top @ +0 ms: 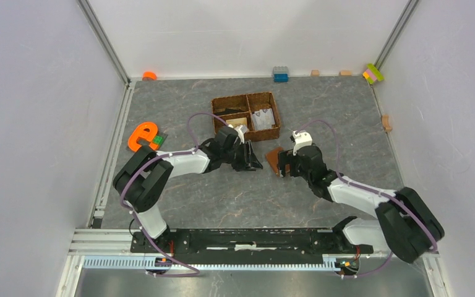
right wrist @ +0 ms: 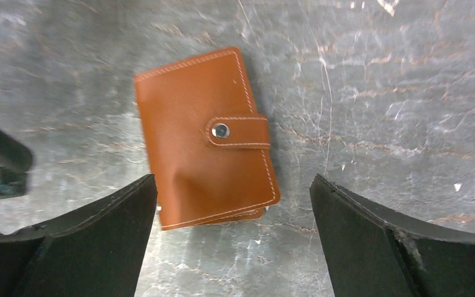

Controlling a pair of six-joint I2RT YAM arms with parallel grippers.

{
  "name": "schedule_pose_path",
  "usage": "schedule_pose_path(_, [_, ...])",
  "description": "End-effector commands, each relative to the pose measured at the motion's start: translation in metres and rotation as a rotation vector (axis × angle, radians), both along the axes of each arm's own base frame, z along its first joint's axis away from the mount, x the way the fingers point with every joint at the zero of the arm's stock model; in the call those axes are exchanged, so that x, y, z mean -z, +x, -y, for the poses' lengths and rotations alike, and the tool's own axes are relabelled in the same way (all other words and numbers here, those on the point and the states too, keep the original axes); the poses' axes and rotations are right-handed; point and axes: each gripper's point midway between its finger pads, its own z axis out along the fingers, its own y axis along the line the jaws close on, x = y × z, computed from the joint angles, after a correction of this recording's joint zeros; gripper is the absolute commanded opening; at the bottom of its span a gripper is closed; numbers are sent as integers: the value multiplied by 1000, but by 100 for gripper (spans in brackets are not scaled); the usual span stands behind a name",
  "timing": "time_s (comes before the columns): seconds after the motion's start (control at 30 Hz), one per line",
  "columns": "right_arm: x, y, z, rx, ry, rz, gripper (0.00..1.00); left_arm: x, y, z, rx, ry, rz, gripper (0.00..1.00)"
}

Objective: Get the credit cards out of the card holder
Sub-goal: Open the card holder at the center of the board.

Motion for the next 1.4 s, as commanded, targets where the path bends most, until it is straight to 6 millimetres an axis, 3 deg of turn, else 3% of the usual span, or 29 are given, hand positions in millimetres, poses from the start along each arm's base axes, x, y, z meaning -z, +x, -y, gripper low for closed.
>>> schedule_pose_path(0.0, [16,8,-12,-34,31,-77,98,-22,6,4,14,-32,80,46])
schedule_pose_path(0.1, [28,7,-20,-74,29,-119,97,-19,7,3,12,-14,81,46])
schedule_pose_path(0.23, [36,6,-29,-112,39,-153,88,-15,9,2,9,6,79,45])
schedule_pose_path(0.4, [36,-6,-44,-191,106,-179,68,-8,12,0,4,-11,30,45])
schedule_pose_path(0.57, [39,-11,-43,-182,116,-201,44,5,18,-3,-17,-21,-9,45])
schedule_pose_path(0.73, [51,-24,-52,-216,161,-272,39,8,19,-5,-27,-13,-12,46])
schedule_pose_path(1.03, [56,-32,-61,-249,200,-319,30,31,17,3,-27,-17,-83,52])
schedule_pose_path(1.23, [63,-36,-65,-270,175,-353,25,4,15,9,-3,-116,-11,49])
schedule_pose_path(1.37, [62,-38,-70,-292,172,-354,25,-16,15,10,7,-171,56,36])
